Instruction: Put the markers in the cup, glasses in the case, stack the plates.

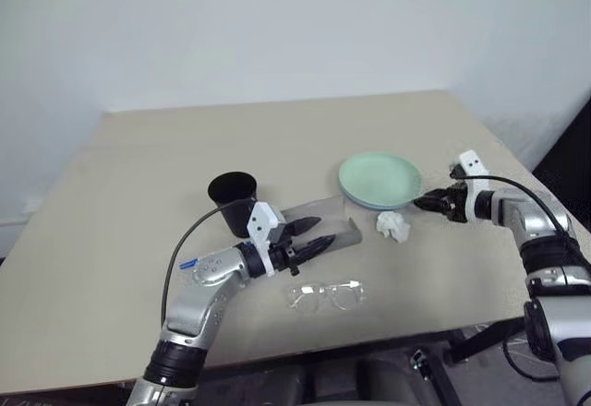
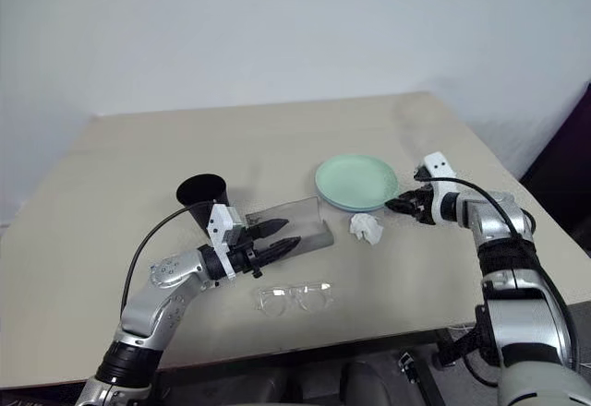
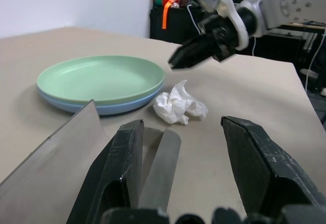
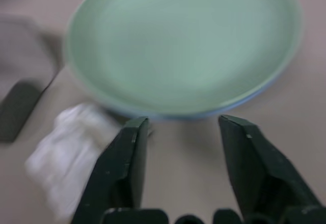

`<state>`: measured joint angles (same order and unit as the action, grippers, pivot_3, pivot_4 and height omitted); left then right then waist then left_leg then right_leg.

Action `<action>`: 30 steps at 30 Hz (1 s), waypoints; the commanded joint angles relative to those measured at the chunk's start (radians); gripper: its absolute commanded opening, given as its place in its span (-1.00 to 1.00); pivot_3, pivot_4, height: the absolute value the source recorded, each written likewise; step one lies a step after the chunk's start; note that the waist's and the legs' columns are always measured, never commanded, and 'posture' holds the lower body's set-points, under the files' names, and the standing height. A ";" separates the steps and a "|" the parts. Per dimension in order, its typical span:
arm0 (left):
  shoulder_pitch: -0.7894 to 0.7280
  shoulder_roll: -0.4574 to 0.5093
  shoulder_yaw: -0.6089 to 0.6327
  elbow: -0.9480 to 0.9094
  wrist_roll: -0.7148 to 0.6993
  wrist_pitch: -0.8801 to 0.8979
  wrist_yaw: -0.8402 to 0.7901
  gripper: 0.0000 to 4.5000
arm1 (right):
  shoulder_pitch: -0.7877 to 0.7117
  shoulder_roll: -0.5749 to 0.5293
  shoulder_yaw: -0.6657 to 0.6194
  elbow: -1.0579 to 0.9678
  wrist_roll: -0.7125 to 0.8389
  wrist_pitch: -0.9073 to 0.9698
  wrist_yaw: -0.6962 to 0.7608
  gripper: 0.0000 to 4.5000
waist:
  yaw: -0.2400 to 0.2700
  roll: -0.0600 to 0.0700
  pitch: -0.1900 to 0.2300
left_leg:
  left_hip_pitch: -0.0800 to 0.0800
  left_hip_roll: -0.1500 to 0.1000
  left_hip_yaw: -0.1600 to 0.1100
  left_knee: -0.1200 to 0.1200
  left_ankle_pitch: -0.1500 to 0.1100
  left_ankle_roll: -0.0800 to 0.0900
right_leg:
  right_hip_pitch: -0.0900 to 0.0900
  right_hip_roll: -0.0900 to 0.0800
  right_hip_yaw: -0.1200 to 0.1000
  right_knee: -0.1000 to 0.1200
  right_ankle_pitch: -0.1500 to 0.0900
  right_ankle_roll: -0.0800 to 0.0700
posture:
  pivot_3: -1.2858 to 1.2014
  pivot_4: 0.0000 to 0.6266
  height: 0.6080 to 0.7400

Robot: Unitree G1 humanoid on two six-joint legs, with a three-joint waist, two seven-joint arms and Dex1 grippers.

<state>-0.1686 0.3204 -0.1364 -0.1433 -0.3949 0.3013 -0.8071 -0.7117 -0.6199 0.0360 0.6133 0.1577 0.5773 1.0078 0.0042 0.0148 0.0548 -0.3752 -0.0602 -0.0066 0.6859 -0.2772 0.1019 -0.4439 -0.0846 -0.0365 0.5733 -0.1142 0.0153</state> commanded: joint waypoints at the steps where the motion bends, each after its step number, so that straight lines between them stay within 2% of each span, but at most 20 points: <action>1: -0.036 0.003 0.011 0.003 -0.004 -0.015 -0.012 0.13 | 0.014 -0.031 -0.008 -0.160 0.040 0.068 0.038 0.55 | 0.001 0.000 0.000 | 0.000 0.000 0.000 0.000 0.000 -0.001 | 0.000 0.000 0.000 0.000 0.000 0.000 | 0.03 -1.00 1.00; 3: -0.046 0.003 0.011 0.014 -0.003 -0.017 -0.015 0.13 | 0.038 -0.036 -0.009 -0.221 0.059 0.106 0.057 0.86 | 0.001 0.000 0.000 | 0.000 0.000 0.000 0.001 -0.001 -0.005 | 0.000 0.000 -0.001 0.000 0.000 0.000 | 0.03 -1.00 1.00; 7: -0.058 0.004 0.009 0.033 0.006 -0.023 -0.021 0.13 | 0.123 -0.063 0.028 -0.392 0.098 0.159 0.126 0.86 | 0.005 -0.001 0.000 | 0.000 0.001 -0.001 0.002 0.000 -0.005 | 0.001 0.000 -0.002 0.000 -0.001 0.000 | 0.03 -1.00 1.00; 10: -0.062 0.009 0.005 0.045 0.018 -0.026 -0.020 0.13 | 0.157 -0.054 0.066 -0.451 0.088 0.168 0.114 0.86 | 0.006 -0.001 0.000 | -0.001 0.000 -0.001 0.002 0.000 -0.005 | 0.001 0.000 -0.002 0.000 0.000 0.000 | 0.03 -1.00 1.00; 16: -0.062 0.008 0.011 0.044 0.019 -0.025 -0.024 0.13 | 0.132 0.011 0.120 -0.348 0.008 0.090 -0.008 0.86 | 0.005 -0.001 0.000 | -0.001 0.001 0.000 0.003 0.000 -0.005 | 0.000 0.000 -0.002 0.000 0.000 0.000 | 0.03 -1.00 1.00; 22: -0.053 0.011 0.015 0.033 0.019 -0.024 -0.021 0.13 | 0.123 0.039 0.163 -0.271 -0.051 -0.012 -0.043 0.86 | 0.005 -0.001 0.000 | -0.001 0.000 -0.001 0.003 0.000 -0.006 | 0.000 0.000 -0.002 0.001 0.000 0.000 | 0.03 -1.00 1.00; 25: -0.050 0.013 0.017 0.028 0.020 -0.023 -0.016 0.13 | 0.118 0.046 0.140 -0.266 -0.034 -0.033 -0.043 0.61 | 0.005 -0.001 0.000 | -0.001 0.000 -0.001 0.003 0.000 -0.006 | 0.000 0.000 -0.001 0.001 0.000 0.000 | 0.03 -1.00 1.00; 30: -0.044 0.016 0.018 0.024 0.019 -0.024 -0.015 0.13 | 0.118 0.019 0.117 -0.290 -0.009 -0.052 -0.003 -0.17 | 0.006 -0.001 0.000 | -0.001 0.000 -0.001 0.003 0.000 -0.006 | 0.000 0.000 -0.002 0.001 0.000 0.000 | 0.03 -1.00 1.00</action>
<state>-0.2068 0.3295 -0.1358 -0.0776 -0.3708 0.2938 -0.8236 -0.5617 -0.5834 0.1888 0.3621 0.1251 0.5450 0.9902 0.0098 0.0134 0.0549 -0.3760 -0.0600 -0.0077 0.6891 -0.2773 0.0964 -0.4434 -0.0848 -0.0383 0.5739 -0.1142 0.0155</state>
